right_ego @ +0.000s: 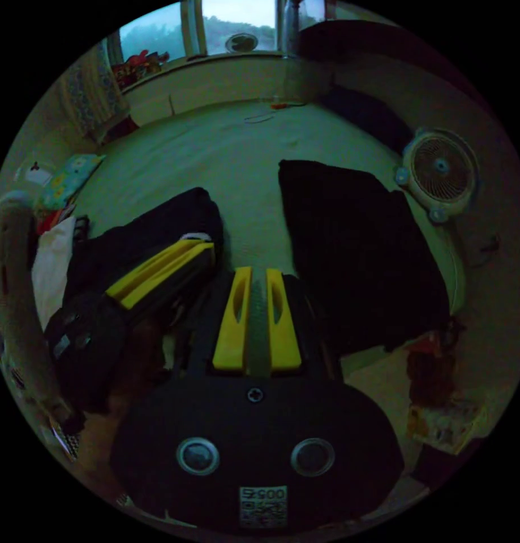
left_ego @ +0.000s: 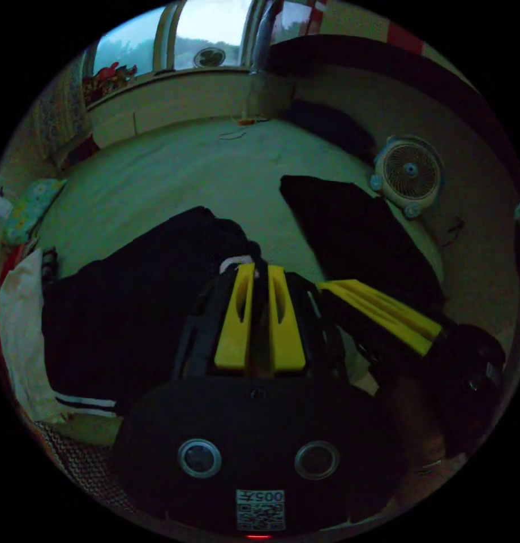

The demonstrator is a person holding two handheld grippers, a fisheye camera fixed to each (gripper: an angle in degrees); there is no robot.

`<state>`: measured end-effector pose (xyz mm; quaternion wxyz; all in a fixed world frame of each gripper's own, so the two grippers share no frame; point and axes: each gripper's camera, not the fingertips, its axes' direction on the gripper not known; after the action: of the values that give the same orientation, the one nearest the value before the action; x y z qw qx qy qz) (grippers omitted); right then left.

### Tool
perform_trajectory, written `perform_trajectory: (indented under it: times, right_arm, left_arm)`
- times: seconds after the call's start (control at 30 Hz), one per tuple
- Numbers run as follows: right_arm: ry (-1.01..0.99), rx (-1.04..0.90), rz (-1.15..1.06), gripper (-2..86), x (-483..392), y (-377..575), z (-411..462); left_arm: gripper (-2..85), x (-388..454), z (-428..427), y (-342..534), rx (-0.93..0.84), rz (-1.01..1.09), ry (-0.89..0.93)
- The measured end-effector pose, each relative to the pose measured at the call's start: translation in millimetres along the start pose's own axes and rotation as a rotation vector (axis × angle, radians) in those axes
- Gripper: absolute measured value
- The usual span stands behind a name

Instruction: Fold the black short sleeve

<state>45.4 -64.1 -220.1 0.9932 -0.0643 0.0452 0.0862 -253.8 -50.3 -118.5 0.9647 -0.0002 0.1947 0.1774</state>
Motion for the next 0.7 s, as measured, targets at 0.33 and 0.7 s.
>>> perform_trajectory:
  times: [0.33,0.7]
  right_arm:
    - [-0.189,0.081,-0.252,7.2,-33.2,32.4,-34.4]
    - [-0.198,-0.059,-0.281,10.0,-39.0,31.6,10.8]
  left_arm:
    - [10.6,-56.6,-34.8,69.8,-0.03,-0.147,-0.192]
    - [12.9,-151.9,-33.3,156.9,-0.143,-0.417,-0.251]
